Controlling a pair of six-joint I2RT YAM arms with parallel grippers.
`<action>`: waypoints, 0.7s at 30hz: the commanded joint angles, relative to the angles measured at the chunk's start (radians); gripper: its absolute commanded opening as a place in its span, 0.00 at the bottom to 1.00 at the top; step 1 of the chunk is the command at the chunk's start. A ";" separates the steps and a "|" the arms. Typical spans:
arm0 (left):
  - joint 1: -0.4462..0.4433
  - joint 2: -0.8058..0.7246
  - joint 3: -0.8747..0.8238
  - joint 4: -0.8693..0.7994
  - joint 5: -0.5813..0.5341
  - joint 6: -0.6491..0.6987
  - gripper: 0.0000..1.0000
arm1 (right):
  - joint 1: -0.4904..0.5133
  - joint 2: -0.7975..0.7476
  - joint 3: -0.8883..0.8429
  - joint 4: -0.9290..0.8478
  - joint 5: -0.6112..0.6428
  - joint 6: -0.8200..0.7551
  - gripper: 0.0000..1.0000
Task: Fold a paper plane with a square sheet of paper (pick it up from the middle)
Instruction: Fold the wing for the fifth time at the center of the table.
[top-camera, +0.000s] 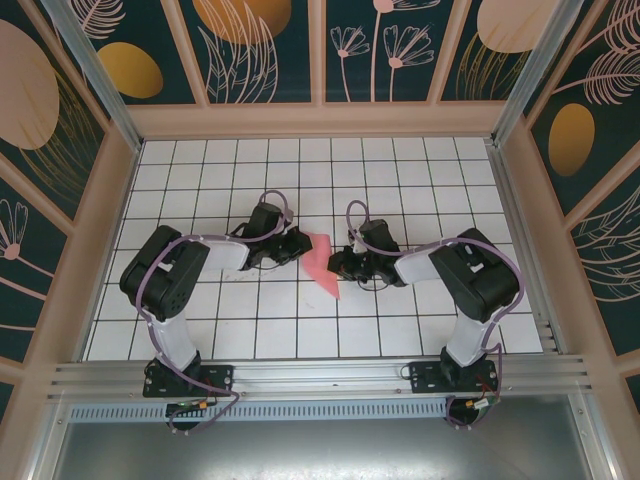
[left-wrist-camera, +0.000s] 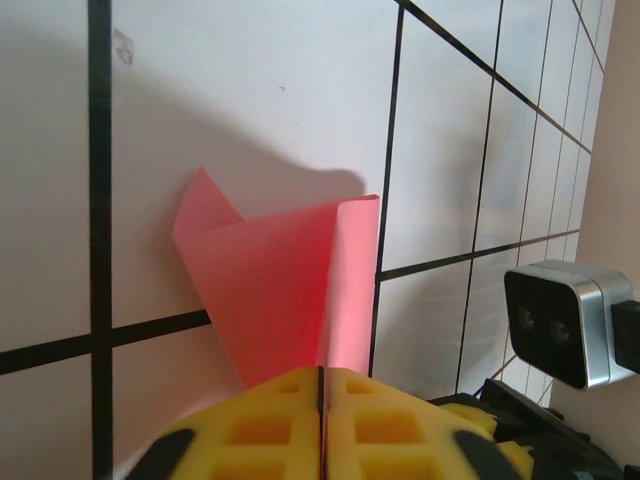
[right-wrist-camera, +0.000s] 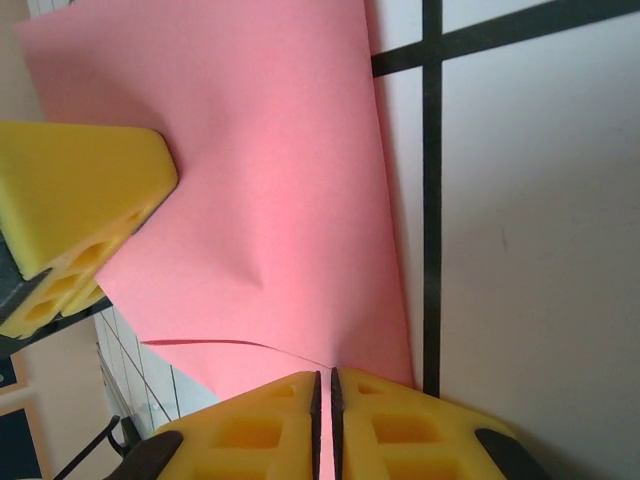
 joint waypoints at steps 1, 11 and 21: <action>0.003 0.002 0.009 0.000 0.020 -0.004 0.02 | -0.025 -0.020 -0.014 -0.064 0.074 -0.048 0.19; 0.003 -0.020 0.004 0.008 0.020 -0.062 0.00 | 0.024 -0.317 -0.053 -0.156 0.329 -0.200 0.40; 0.003 -0.040 0.003 -0.019 0.016 -0.056 0.00 | 0.286 -0.452 -0.166 -0.013 0.754 -0.490 0.51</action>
